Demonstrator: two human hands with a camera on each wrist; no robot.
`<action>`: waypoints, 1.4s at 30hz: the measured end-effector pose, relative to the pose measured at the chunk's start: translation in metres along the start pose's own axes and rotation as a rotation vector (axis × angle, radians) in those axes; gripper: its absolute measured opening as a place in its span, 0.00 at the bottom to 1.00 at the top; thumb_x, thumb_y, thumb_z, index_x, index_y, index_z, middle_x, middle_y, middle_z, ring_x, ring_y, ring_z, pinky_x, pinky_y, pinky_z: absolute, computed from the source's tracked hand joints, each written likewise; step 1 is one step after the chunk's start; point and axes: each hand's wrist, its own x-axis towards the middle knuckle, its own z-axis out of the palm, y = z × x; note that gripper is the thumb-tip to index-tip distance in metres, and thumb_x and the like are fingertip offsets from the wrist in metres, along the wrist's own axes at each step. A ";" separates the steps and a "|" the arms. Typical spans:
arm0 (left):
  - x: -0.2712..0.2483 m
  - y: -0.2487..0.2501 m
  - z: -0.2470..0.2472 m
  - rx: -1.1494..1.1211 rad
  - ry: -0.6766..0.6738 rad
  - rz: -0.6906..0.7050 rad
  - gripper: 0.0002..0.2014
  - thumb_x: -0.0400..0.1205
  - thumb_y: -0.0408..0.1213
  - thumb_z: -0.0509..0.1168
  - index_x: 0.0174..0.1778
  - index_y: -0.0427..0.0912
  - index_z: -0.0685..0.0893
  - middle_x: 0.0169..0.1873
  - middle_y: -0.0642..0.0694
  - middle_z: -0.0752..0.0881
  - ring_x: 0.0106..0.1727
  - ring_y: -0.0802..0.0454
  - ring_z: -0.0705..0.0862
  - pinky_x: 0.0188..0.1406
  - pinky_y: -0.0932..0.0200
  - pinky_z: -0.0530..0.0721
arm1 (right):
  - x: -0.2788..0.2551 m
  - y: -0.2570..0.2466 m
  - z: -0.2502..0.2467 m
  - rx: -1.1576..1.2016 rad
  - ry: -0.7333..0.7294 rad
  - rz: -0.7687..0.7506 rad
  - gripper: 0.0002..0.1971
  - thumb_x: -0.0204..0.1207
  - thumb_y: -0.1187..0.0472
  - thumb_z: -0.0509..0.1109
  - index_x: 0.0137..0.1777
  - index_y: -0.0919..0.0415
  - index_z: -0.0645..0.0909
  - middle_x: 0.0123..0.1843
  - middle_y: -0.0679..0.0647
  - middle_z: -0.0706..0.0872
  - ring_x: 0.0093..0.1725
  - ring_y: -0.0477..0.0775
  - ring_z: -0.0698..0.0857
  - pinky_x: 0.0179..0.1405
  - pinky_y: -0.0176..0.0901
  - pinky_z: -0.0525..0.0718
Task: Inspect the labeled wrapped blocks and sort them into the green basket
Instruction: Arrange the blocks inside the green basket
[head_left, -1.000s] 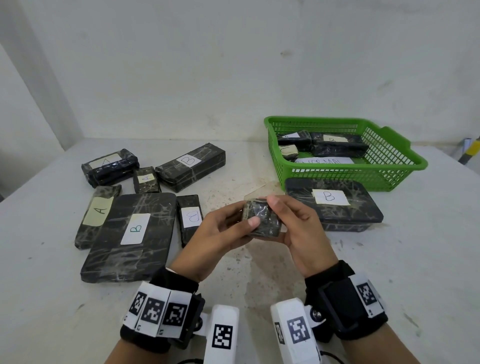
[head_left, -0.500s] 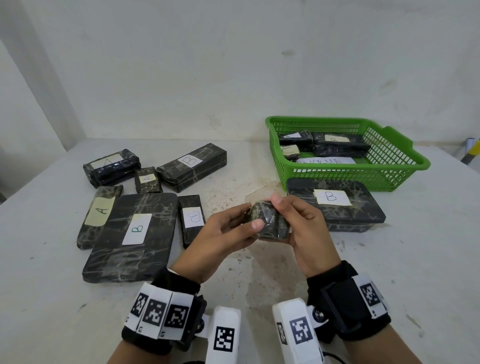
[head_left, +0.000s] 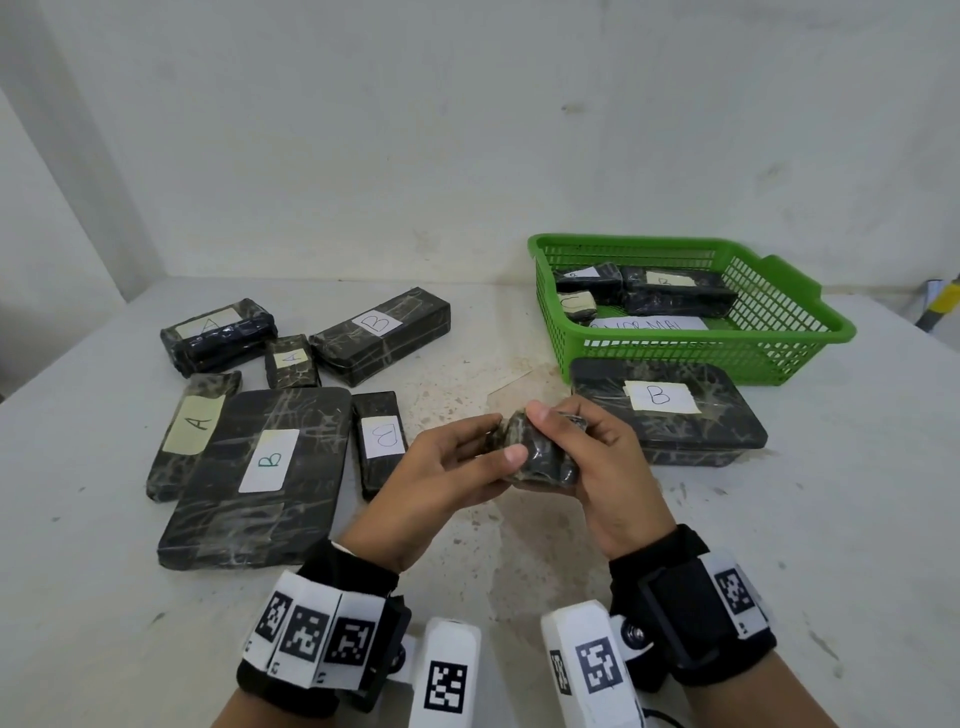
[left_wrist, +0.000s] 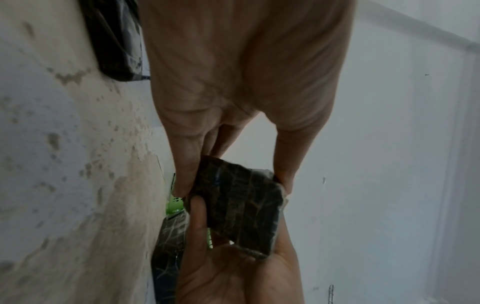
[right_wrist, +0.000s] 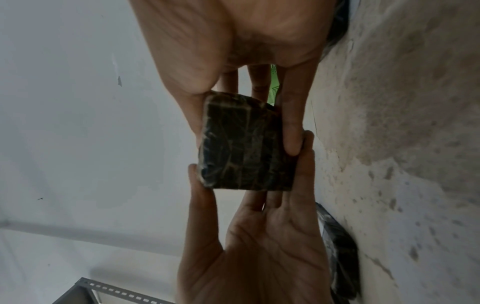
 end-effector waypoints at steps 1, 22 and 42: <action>0.001 0.000 -0.001 -0.001 0.001 -0.003 0.43 0.64 0.49 0.77 0.74 0.33 0.76 0.63 0.39 0.87 0.65 0.45 0.87 0.64 0.51 0.85 | 0.000 0.000 0.000 -0.003 -0.014 0.007 0.12 0.62 0.51 0.77 0.34 0.59 0.83 0.36 0.57 0.86 0.37 0.53 0.86 0.36 0.48 0.89; -0.002 0.008 0.001 -0.040 0.057 0.003 0.22 0.78 0.45 0.73 0.63 0.35 0.85 0.55 0.38 0.91 0.59 0.46 0.89 0.55 0.59 0.87 | -0.002 -0.002 0.000 0.021 -0.119 -0.008 0.16 0.67 0.59 0.75 0.55 0.63 0.86 0.48 0.56 0.91 0.48 0.53 0.91 0.40 0.44 0.89; 0.000 0.009 0.002 -0.129 0.144 0.011 0.25 0.73 0.41 0.72 0.65 0.35 0.83 0.55 0.34 0.90 0.52 0.43 0.90 0.48 0.58 0.90 | -0.001 -0.003 -0.006 0.031 -0.208 -0.056 0.33 0.70 0.64 0.79 0.74 0.43 0.75 0.62 0.33 0.86 0.65 0.46 0.85 0.56 0.50 0.88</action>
